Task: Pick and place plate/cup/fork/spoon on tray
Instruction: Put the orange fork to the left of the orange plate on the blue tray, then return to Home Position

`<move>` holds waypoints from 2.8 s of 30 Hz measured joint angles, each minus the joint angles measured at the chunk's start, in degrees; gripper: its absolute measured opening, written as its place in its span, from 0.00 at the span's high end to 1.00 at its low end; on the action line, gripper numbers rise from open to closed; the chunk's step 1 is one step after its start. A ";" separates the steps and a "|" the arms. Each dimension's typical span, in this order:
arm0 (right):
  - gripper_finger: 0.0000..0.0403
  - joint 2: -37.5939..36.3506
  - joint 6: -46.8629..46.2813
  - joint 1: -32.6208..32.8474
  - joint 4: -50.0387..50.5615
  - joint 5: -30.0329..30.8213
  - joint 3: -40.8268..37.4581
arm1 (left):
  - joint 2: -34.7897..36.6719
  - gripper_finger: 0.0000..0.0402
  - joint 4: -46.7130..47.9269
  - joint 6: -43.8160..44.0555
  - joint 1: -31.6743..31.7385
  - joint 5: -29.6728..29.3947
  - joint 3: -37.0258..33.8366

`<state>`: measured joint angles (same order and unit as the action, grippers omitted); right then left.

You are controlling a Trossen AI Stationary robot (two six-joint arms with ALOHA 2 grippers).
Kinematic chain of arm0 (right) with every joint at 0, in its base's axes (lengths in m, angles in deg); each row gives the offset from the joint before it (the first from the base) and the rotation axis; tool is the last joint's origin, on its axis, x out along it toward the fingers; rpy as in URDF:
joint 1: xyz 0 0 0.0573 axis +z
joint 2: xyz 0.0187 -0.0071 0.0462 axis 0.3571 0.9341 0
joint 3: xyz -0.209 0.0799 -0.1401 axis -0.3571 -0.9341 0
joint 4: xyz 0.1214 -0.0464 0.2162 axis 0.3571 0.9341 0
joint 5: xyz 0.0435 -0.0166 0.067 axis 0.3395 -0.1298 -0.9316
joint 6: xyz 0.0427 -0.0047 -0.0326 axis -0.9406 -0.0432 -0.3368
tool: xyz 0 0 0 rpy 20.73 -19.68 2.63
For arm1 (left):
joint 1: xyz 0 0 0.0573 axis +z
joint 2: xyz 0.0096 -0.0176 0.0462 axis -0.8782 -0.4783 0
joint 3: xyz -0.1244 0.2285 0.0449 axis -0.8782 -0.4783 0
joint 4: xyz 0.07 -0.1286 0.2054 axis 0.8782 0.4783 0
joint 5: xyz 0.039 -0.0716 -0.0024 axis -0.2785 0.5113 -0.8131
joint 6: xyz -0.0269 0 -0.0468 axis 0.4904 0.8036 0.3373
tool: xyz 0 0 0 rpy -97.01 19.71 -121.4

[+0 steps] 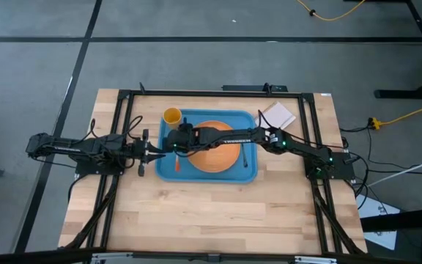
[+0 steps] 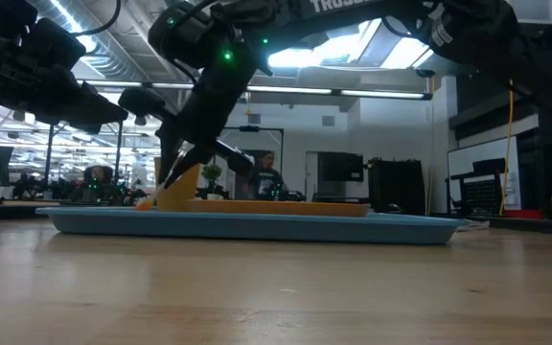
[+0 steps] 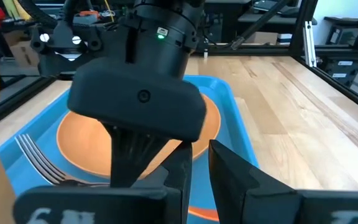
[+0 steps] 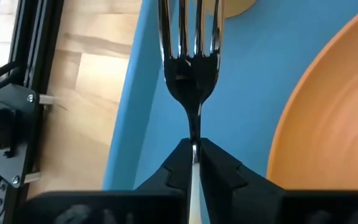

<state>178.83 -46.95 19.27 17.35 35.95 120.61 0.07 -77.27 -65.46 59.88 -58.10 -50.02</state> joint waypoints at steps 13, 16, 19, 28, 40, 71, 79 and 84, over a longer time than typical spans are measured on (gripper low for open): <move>0.92 -0.04 0.04 -0.13 -0.13 0.59 0.00 | 0.00 0.88 0.00 0.00 0.00 -0.02 0.00; 0.92 -0.07 0.16 -0.12 0.01 0.66 0.00 | 0.00 0.88 0.00 0.00 0.00 -0.02 0.00; 0.92 -0.07 0.20 -0.11 0.07 0.65 0.00 | 0.00 0.88 0.00 0.00 0.02 -0.02 0.00; 0.92 -0.09 0.23 -0.11 0.23 1.68 0.00 | 0.00 0.88 0.00 0.00 0.02 -0.02 0.00; 0.92 -0.17 -0.19 -0.09 1.92 1.49 0.00 | -0.02 0.88 0.00 0.02 0.02 -0.08 0.00; 0.82 -1.55 6.28 2.45 -6.49 4.67 0.94 | 0.00 0.88 -0.02 0.02 0.02 -0.09 0.00; 0.82 -9.63 27.52 5.60 -7.32 7.62 0.96 | -0.02 0.88 0.00 0.02 0.02 -0.04 0.00; 0.82 -15.53 49.65 8.46 -7.27 3.86 1.02 | 0.00 0.88 -0.02 0.00 0.00 -0.04 0.00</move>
<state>163.30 2.70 27.73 10.09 39.80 121.63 0.06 -77.28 -65.46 59.89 -58.14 -50.02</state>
